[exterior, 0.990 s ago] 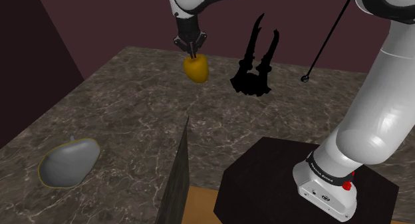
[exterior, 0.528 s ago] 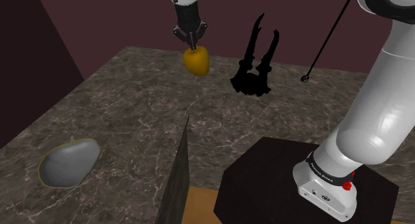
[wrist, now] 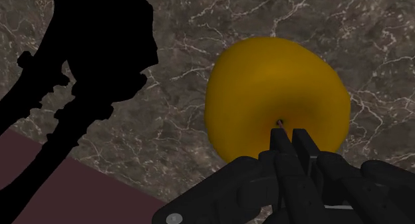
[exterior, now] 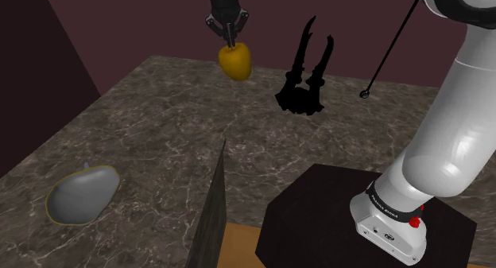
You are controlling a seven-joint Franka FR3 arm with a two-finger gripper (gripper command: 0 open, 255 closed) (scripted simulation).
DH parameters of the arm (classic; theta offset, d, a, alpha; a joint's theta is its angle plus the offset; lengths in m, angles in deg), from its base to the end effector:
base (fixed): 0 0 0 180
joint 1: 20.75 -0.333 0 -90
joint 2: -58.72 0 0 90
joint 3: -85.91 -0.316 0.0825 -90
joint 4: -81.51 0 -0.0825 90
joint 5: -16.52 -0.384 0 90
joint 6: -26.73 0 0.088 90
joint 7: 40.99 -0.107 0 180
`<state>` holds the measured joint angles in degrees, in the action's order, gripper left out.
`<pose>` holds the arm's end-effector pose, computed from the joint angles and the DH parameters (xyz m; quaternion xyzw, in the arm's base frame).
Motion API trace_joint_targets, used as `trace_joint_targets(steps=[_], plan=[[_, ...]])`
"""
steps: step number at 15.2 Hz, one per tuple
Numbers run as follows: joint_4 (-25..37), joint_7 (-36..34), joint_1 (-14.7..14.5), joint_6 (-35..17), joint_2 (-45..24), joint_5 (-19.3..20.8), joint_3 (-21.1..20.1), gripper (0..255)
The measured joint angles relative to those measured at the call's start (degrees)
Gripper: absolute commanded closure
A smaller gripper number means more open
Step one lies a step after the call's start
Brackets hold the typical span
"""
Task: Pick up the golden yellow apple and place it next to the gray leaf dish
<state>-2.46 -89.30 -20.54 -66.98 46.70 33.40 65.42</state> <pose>0.5971 0.1664 0.5660 0.9662 -0.2326 0.0511 0.0984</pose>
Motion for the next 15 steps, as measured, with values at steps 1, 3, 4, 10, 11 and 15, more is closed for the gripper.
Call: trace_joint_targets(steps=[1,3,4,10,11,15], plan=[[0.52,0.05,-0.07,0.63,0.1,-0.04,-0.04,255],[2.92,0.29,-0.34,2.36,-0.58,0.18,-0.09,255],[4.0,0.46,-0.44,3.3,-0.72,0.22,-0.12,255],[5.57,-4.83,-4.2,4.68,-2.43,1.04,-2.05,255],[6.13,-5.95,-5.04,4.88,-3.09,1.33,-2.41,255],[6.85,-11.06,-8.63,5.29,-4.8,2.1,-4.02,255]])
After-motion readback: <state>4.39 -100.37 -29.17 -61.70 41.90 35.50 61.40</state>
